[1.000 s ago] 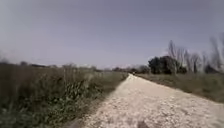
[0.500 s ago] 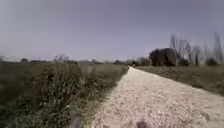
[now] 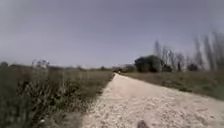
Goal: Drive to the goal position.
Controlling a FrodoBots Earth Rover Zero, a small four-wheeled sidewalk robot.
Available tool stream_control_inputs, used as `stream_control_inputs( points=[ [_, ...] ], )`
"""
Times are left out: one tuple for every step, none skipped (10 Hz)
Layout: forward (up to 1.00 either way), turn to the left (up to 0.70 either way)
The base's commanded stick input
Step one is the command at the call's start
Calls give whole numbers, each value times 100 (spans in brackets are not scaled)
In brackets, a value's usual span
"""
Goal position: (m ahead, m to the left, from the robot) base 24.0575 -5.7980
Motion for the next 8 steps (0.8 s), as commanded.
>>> stream_control_inputs(
  points=[
    [70,0],
    [70,0],
    [70,-7],
    [70,-27],
    [70,-35],
    [70,-35],
    [70,-35],
    [70,-5]
  ],
)
